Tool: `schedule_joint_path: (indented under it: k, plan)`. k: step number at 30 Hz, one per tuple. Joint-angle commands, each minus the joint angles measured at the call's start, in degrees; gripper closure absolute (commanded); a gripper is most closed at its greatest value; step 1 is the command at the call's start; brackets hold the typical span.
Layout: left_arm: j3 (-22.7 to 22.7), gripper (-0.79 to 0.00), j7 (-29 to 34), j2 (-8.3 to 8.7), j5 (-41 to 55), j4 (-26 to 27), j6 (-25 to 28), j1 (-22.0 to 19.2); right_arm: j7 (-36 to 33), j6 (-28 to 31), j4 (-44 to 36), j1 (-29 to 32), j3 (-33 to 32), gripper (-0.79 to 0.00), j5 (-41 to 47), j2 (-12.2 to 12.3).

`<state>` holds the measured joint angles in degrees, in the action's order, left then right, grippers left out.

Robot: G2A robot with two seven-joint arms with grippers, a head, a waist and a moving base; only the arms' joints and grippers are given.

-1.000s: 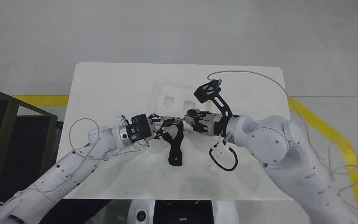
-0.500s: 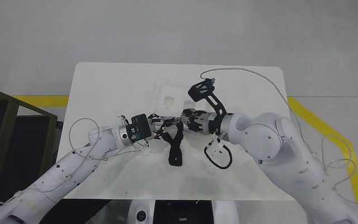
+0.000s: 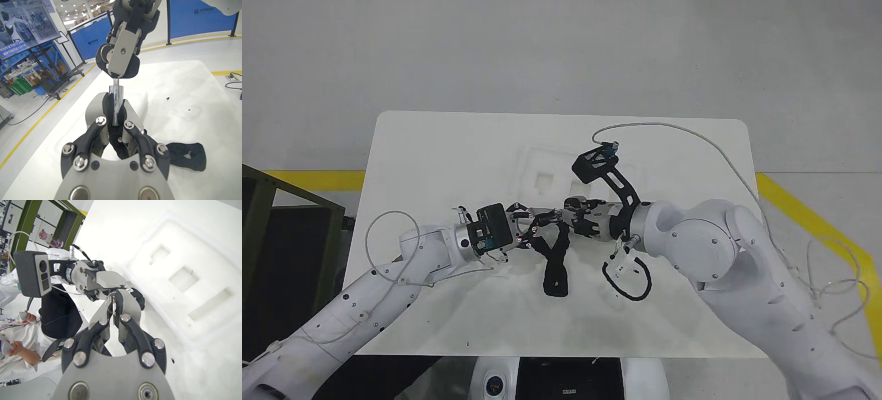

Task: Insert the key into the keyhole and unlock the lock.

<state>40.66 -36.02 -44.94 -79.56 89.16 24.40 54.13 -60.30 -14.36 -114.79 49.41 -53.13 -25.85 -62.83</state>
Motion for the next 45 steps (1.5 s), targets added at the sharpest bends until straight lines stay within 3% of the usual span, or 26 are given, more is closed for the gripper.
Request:
schedule_joint_path:
  k: [1, 3, 4, 5, 6, 7, 21, 23, 25, 26, 31, 35, 45]
  plan:
    - [0.0, 0.000, 0.0, 0.00, 0.0, 0.0, 0.0, 0.0, 0.0, -0.1, 0.1, -0.1, 0.1, 0.000, 0.0, -0.1]
    - [0.0, 0.000, 0.0, 0.00, 0.0, 0.0, 0.0, 0.0, -0.1, -0.1, 0.2, -0.2, 0.2, -0.028, -0.1, -0.1]
    - [0.0, 0.000, 0.0, 0.00, 0.0, 0.0, 0.0, 0.0, -0.1, -0.1, 0.2, -0.2, 0.2, -0.231, -0.1, -0.2]
    - [0.0, 0.000, 0.0, 0.00, 0.0, 0.0, 0.0, 0.0, -0.1, 0.0, 0.3, -0.3, 0.2, -0.351, 0.0, -0.2]
    - [0.0, 0.000, 0.0, 0.00, 0.0, 0.0, 0.0, 0.0, -0.1, 0.0, 0.3, -0.2, 0.2, -0.763, 0.1, -0.2]
    - [0.0, 0.000, 0.0, 0.00, 0.0, 0.0, 0.0, 0.0, 0.0, 0.2, 0.3, -0.3, 0.1, -0.785, 0.2, -0.3]
    - [0.0, 0.000, 0.0, 0.00, 0.0, 0.0, 0.0, 0.0, -1.7, 2.0, -2.8, 2.2, -4.6, -0.767, 1.0, 0.5]
    - [0.0, 0.000, 0.0, 0.00, 0.0, 0.0, 0.0, 0.0, -2.1, 2.5, -3.5, 3.0, -5.7, -0.646, 1.3, 0.7]
    - [0.0, 0.000, 0.0, 0.00, 0.0, 0.0, 0.0, 0.0, -2.3, 2.8, -4.2, 3.7, -6.6, -0.422, 1.2, 0.9]
    - [0.0, 0.000, 0.0, 0.00, 0.0, 0.0, 0.0, 0.0, -2.3, 3.0, -4.4, 4.0, -6.9, -0.354, 1.2, 1.0]
    - [0.0, 0.000, 0.0, 0.00, 0.0, 0.0, 0.0, 0.0, -2.0, 3.6, -4.6, 5.0, -7.8, -0.108, 1.2, 1.2]
    - [0.0, 0.000, 0.0, 0.00, 0.0, 0.0, 0.0, 0.0, -1.6, 4.2, -4.3, 5.2, -7.7, 0.000, 1.4, 1.2]
    - [0.0, 0.000, 0.0, 0.00, 0.0, 0.0, 0.0, 0.0, -1.5, 4.3, -4.7, 5.7, -8.7, 0.000, 1.0, 1.4]
